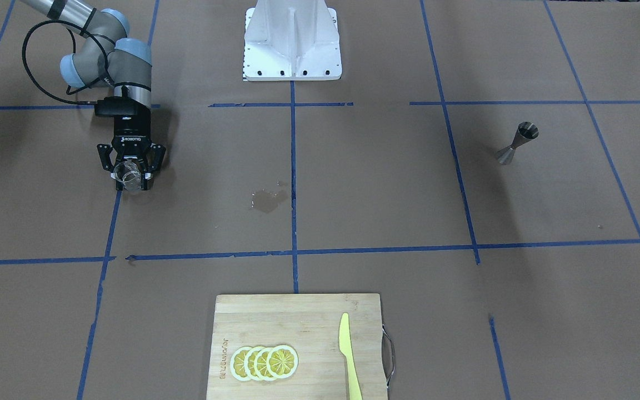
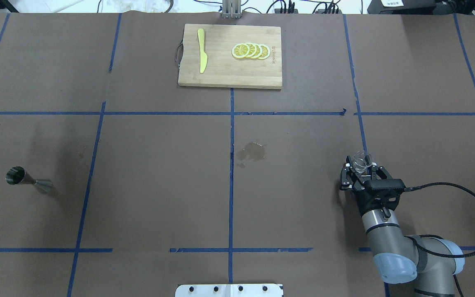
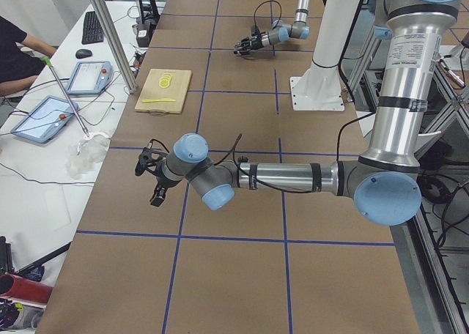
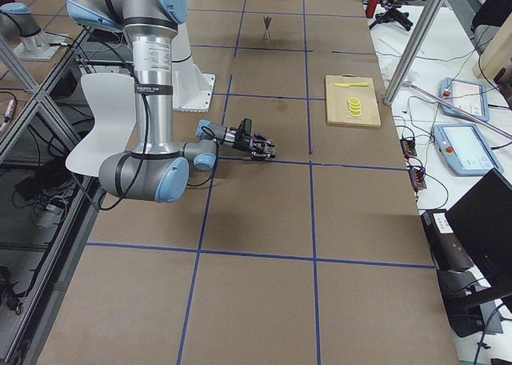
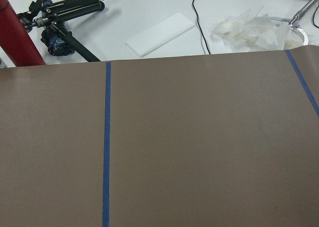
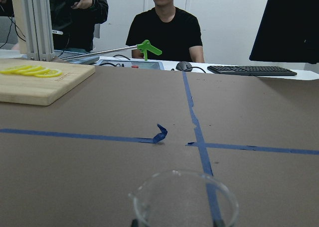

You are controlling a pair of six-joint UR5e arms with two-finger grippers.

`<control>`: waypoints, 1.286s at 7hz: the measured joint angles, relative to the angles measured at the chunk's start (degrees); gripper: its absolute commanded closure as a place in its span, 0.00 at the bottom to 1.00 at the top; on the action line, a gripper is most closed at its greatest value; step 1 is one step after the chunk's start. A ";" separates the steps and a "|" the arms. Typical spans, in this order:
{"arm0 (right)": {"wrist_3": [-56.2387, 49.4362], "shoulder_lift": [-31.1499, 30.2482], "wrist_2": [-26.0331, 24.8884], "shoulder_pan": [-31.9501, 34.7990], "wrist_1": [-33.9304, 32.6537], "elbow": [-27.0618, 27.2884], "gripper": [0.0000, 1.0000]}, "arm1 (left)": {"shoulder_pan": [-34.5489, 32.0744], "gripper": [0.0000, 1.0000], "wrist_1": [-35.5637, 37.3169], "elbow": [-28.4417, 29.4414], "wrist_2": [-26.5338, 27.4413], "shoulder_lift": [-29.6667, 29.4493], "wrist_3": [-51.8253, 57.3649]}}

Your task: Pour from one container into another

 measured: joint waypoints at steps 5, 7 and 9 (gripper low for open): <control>0.86 -0.05 0.22 0.03 0.33 0.02 0.00 | 0.00 0.00 -0.16 -0.42 0.11 0.00 -0.09; 0.90 -0.10 0.22 0.09 0.36 0.16 0.00 | 0.00 0.00 -0.18 -0.55 0.17 0.00 -0.09; 0.75 -0.49 0.22 0.10 1.61 0.33 0.00 | 0.00 0.00 -0.18 -0.68 0.18 0.00 -0.09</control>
